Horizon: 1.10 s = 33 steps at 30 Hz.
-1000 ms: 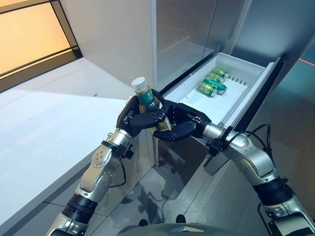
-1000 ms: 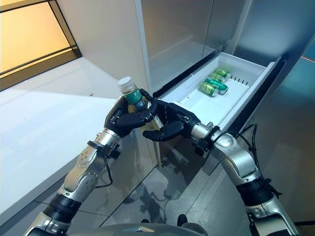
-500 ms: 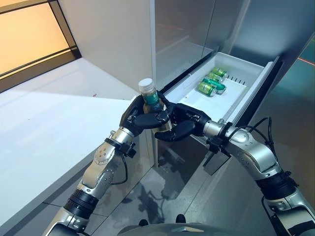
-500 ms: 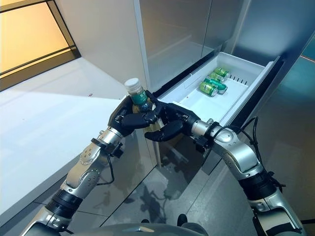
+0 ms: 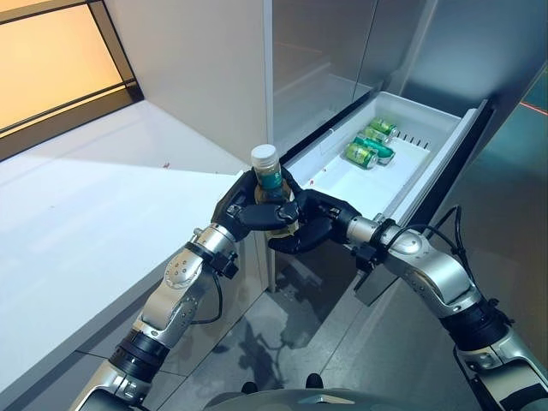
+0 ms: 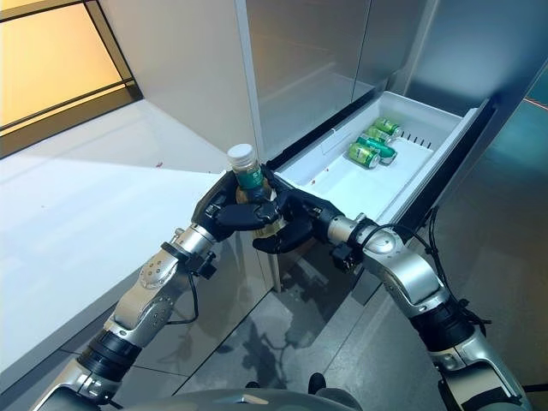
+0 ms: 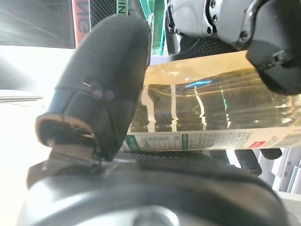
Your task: Put drinks into fridge and close the fridge
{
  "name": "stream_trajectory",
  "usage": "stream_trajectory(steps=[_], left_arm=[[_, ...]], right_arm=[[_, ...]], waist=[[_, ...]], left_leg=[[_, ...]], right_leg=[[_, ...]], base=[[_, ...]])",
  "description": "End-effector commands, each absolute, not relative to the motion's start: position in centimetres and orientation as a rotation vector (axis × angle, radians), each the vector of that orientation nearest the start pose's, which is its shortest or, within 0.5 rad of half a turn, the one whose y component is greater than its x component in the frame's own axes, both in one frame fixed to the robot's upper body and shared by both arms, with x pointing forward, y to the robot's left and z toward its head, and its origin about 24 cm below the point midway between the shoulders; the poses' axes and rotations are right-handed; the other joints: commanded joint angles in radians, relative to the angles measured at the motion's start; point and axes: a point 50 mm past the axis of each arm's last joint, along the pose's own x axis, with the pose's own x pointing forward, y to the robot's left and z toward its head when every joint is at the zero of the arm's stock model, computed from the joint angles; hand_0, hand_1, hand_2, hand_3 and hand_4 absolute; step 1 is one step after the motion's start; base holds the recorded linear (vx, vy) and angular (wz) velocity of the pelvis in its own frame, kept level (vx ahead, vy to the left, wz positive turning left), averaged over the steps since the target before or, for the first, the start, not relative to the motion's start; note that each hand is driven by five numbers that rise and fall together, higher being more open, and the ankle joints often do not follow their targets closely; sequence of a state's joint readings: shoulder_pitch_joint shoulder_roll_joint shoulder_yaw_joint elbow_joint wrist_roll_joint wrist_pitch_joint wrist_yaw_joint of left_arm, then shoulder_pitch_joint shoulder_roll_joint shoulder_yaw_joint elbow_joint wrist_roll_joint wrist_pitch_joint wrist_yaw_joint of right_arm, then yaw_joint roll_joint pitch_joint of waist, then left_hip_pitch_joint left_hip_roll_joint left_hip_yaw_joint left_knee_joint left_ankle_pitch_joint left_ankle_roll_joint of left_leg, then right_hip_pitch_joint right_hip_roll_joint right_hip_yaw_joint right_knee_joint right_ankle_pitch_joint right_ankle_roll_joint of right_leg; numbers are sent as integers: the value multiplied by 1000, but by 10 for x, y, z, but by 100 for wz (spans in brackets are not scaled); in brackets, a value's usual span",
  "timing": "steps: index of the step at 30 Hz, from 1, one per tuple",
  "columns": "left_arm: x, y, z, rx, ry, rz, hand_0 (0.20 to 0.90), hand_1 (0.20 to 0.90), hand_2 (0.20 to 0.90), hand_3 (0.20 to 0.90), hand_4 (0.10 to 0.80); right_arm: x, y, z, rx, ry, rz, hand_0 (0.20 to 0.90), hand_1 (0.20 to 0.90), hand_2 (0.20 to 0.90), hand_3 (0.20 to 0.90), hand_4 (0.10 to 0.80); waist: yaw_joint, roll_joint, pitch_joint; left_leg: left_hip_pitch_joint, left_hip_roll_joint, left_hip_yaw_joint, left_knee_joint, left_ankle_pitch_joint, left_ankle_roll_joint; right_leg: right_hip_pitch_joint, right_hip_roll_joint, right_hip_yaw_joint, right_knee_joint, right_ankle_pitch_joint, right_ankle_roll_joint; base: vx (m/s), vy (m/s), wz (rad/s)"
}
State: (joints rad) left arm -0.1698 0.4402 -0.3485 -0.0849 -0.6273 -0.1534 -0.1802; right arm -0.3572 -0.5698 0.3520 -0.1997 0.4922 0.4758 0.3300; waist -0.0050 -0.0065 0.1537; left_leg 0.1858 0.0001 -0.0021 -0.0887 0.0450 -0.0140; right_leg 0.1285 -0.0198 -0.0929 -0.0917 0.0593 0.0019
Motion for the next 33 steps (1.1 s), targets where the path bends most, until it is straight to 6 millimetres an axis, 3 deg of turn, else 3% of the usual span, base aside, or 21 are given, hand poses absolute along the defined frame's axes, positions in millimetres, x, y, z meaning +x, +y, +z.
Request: stream_trajectory(steps=[1,12,23,24,25,26,33], left_arm=[[261,94,201,-278,-753,-750,300,300,300,200,100],[260,82,202,-320,-784,-727,300,300,300,200,100],[260,79,203,-265,-792,-673,300,300,300,200,100],[261,78,201,-262,-774,-673,495,495,495,428,328],[265,78,196,-264,-736,-670,867,867,867,862,762],[265,77,195,-266,-728,-669,900,900,900,900,800],[271,83,185,-376,-654,-613,900,900,900,900,800]], right_arm=[[282,-83,169,-112,-97,914,300,300,300,200,100],[285,-73,180,13,-152,860,300,300,300,200,100],[298,-87,200,-110,-283,672,300,300,300,200,100],[299,-88,203,-114,-295,660,300,300,300,200,100],[300,-89,210,-122,-320,639,300,300,300,200,100],[301,-90,212,-129,-333,629,300,300,300,200,100],[308,-106,241,-216,-504,446,300,300,300,200,100]], waist=[[-3,-46,-98],[-6,-45,-100],[-3,-44,-100],[-2,-44,-100],[-1,-45,-99],[0,-45,-98],[11,-46,-95]], left_leg=[[-22,-30,-1,1,-55,29],[-24,-30,0,1,-57,31],[-27,-32,-3,1,-59,34],[-27,-32,-3,1,-60,35],[-27,-32,-3,1,-60,34],[-26,-32,-3,1,-60,35],[-25,-33,-11,1,-62,32]], right_leg=[[33,12,39,19,-45,31],[30,10,44,20,-45,30],[26,9,42,21,-45,30],[26,9,42,21,-45,29],[26,10,42,21,-44,29],[26,10,42,20,-44,28],[32,10,35,16,-43,26]], base=[[0,0,0],[0,0,0],[0,0,0],[0,0,0],[0,0,0],[0,0,0],[0,0,0]])
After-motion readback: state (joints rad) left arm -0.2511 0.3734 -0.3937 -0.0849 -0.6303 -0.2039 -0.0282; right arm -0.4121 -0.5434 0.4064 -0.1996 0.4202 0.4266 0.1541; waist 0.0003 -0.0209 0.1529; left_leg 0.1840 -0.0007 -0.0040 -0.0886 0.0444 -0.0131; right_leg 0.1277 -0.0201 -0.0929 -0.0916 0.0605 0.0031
